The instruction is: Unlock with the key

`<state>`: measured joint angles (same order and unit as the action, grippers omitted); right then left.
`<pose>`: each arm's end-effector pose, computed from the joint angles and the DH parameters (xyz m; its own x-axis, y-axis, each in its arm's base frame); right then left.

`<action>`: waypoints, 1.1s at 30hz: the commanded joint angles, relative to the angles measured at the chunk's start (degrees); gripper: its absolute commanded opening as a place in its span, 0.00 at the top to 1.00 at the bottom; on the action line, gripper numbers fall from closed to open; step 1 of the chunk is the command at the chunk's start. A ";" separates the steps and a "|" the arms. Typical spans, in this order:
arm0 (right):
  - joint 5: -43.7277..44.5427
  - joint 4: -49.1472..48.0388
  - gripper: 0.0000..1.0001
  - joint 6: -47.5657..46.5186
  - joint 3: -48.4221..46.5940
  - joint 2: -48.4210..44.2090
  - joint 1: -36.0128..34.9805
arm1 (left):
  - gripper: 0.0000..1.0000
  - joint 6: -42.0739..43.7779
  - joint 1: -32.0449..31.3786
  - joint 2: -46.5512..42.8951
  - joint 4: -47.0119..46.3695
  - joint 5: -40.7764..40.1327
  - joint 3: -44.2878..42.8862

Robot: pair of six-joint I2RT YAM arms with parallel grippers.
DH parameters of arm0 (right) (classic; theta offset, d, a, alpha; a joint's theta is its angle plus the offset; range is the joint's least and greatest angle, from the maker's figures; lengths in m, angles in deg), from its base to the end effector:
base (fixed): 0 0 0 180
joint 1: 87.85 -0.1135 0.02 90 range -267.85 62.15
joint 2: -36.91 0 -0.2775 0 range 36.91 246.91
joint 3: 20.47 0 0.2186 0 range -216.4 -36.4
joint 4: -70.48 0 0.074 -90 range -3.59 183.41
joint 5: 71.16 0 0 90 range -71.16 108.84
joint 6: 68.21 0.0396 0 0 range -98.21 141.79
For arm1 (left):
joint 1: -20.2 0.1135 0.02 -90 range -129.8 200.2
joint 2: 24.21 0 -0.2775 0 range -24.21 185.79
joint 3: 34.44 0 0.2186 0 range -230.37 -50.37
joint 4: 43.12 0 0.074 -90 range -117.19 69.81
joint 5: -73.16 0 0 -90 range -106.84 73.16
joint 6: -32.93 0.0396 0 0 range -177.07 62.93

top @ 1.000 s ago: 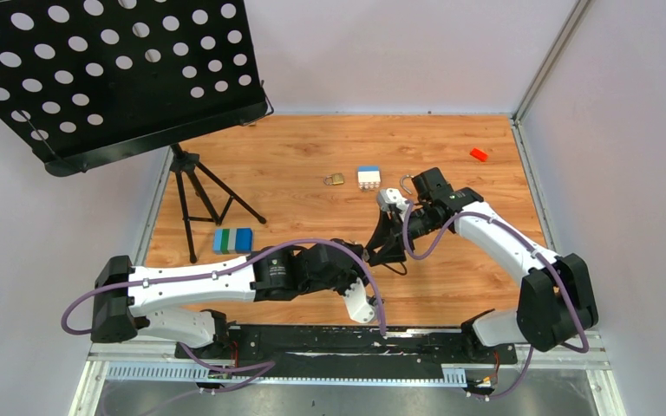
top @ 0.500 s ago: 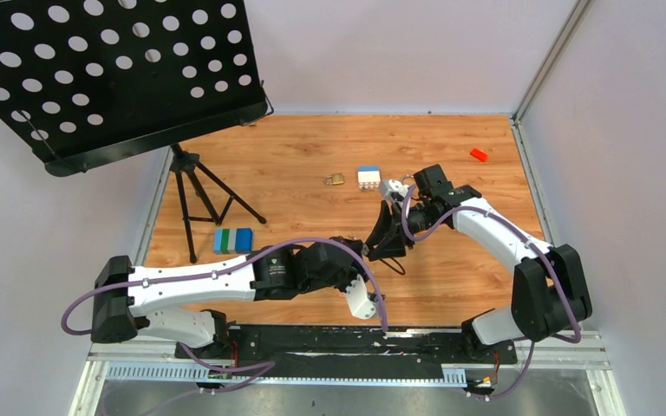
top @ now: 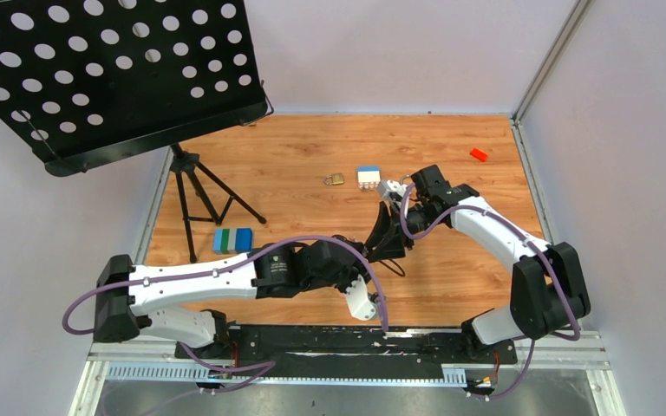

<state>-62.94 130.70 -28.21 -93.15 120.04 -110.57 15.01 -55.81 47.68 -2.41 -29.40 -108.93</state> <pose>0.1953 0.1243 0.2742 -0.2857 -0.2384 -0.9282 -0.8965 -0.2758 0.3468 0.0666 -0.2315 0.3176 0.8159 0.5668 -0.1144 0.4207 -0.4461 0.7900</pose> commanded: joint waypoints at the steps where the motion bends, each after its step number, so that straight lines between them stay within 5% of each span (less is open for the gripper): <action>1: -2.61 -2.06 1.00 -1.17 -3.19 -1.05 -0.58 | 1.00 -2.46 -0.39 1.83 3.26 5.92 -3.50; 33: 10.02 -12.49 1.00 6.93 -1.65 -9.40 -3.14 | 0.96 -1.40 -0.63 4.87 4.02 10.14 0.07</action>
<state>-51.46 126.37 -21.13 -92.47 114.86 -113.08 13.80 -54.67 51.22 -0.32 -26.62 -111.08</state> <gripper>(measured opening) 0.392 0.036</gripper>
